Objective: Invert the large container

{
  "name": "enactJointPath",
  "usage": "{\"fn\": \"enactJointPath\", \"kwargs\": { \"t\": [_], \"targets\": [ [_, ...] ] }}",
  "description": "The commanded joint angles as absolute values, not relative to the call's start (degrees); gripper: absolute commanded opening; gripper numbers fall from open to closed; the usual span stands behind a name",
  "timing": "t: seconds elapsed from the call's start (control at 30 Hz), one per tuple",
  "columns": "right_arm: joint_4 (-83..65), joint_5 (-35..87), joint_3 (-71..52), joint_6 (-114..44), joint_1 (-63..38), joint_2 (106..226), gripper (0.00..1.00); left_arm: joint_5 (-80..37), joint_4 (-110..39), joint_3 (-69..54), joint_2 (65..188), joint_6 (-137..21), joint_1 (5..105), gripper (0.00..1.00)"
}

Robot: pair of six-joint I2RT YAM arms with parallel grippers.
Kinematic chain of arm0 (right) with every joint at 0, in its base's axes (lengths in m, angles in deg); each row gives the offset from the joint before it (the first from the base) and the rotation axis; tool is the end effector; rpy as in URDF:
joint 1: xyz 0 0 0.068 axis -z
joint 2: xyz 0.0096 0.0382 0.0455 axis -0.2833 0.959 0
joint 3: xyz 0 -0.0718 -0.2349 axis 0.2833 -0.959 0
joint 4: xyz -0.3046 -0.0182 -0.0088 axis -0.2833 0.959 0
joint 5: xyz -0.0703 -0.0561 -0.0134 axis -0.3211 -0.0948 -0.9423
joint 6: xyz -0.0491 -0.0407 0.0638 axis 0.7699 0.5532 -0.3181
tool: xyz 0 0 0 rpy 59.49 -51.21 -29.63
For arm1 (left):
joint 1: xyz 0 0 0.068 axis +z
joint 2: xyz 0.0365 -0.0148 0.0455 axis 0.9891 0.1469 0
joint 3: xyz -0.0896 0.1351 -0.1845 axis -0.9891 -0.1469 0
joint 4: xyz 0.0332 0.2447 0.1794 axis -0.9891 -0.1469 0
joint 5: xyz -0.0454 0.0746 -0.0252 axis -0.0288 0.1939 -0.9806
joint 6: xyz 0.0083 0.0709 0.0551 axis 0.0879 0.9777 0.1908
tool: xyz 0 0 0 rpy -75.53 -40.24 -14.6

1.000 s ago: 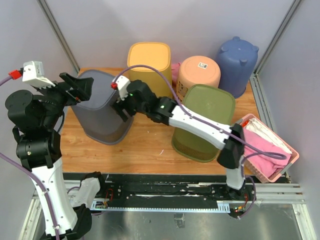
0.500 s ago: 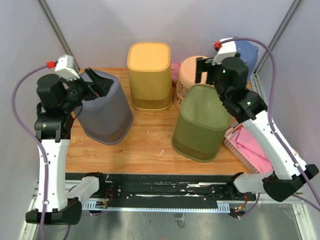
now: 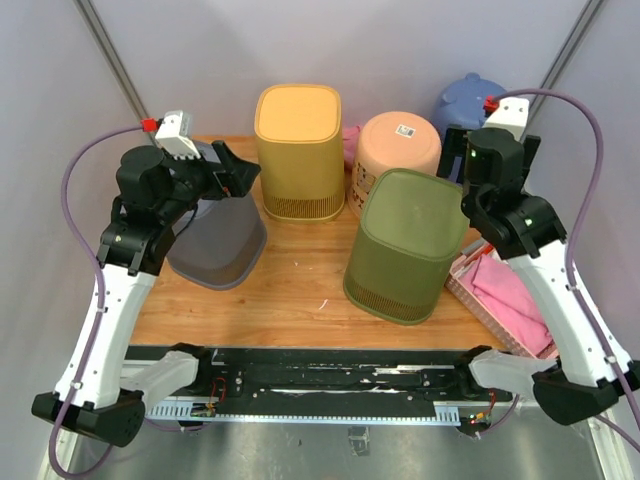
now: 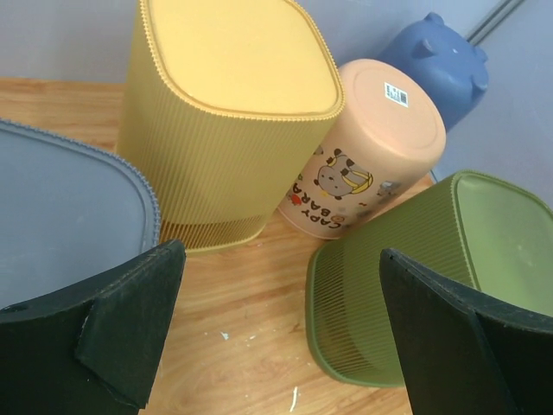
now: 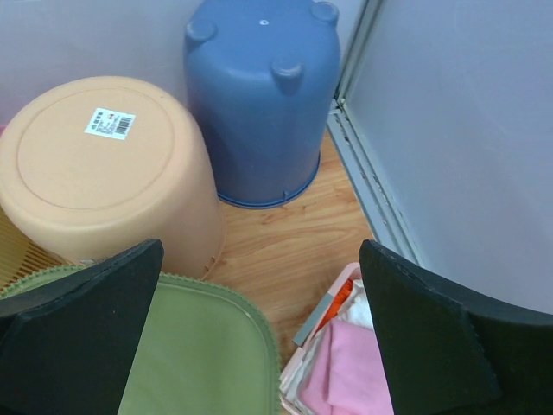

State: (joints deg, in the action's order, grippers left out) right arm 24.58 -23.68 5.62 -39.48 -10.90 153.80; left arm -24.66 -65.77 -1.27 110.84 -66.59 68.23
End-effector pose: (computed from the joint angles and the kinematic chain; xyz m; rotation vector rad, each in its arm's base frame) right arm 0.3032 0.0963 0.4689 0.2713 1.7116 -0.1592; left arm 0.2944 -0.0859 0.4441 0.0399 1.7656 -0.6013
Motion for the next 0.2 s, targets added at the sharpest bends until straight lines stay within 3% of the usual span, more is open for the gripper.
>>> {"fn": "enactJointPath", "kwargs": {
  "t": [0.0, 0.17],
  "targets": [
    [24.2, -27.6, 2.8, -38.8, -10.3, 150.3, 0.99, -22.8, -58.1, -4.7, 106.3, -64.7, 67.8, 0.99],
    [22.1, -27.9, 0.8, -38.0, -10.3, 148.6, 0.99, -21.3, -56.7, -6.2, 104.6, -64.7, 67.8, 0.99]
  ]
}}
